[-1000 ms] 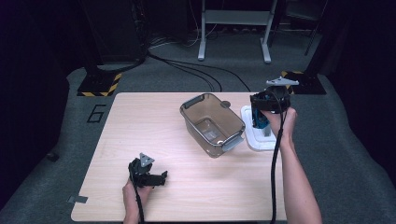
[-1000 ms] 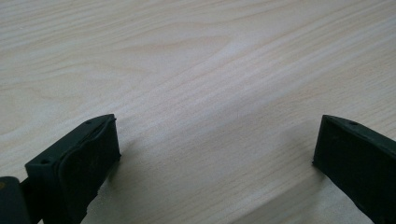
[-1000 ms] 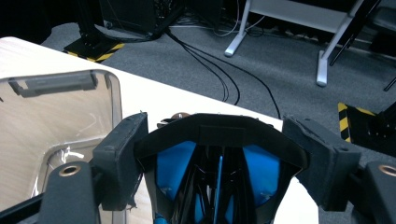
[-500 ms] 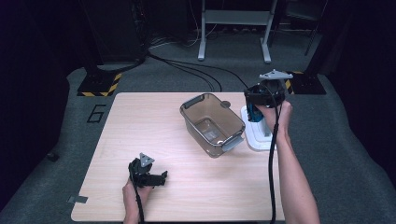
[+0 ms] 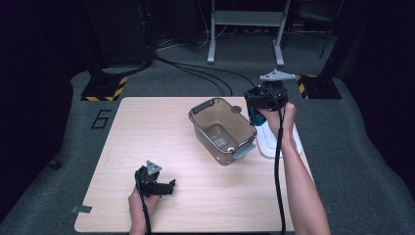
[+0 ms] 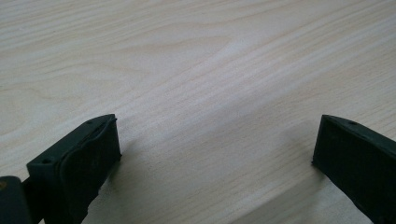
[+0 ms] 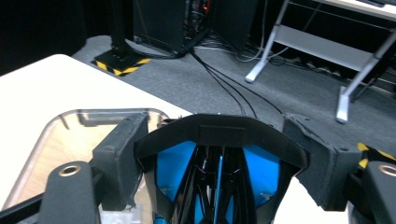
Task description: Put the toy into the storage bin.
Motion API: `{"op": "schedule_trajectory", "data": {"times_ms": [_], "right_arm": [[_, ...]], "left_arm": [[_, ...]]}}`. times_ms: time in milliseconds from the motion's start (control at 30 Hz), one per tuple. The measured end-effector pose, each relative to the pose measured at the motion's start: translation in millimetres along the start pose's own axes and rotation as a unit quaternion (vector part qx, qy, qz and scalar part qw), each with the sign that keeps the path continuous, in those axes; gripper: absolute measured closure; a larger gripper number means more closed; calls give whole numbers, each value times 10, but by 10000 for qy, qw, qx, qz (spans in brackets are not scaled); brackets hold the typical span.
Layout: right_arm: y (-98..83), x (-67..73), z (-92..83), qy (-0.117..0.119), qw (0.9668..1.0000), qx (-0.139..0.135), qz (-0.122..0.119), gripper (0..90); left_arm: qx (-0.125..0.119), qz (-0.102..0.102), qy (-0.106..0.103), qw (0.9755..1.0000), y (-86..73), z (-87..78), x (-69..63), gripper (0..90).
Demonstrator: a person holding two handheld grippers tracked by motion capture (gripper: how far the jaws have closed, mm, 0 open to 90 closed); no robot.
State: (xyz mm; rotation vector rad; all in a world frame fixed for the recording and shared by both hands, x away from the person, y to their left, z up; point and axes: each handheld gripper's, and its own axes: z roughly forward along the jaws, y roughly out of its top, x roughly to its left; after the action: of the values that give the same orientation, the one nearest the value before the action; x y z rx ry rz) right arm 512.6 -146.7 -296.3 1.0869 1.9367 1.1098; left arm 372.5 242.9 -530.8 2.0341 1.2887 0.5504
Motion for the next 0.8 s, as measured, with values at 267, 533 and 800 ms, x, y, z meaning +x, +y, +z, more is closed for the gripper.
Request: {"op": "schedule_trajectory", "data": {"times_ms": [267, 533, 800], "right_arm": [[52, 171, 28, 247, 9997, -50, -52, 240], [83, 328, 80, 492, 9987, -63, -80, 240], [74, 433, 129, 700, 9975, -12, -54, 240]], "left_arm": [[0, -1, -1, 10000, 0, 0, 0, 5], [-43, -7, 12, 10000, -3, 5, -3, 6], [-67, -13, 30, 10000, -5, 9, -6, 6]]}}
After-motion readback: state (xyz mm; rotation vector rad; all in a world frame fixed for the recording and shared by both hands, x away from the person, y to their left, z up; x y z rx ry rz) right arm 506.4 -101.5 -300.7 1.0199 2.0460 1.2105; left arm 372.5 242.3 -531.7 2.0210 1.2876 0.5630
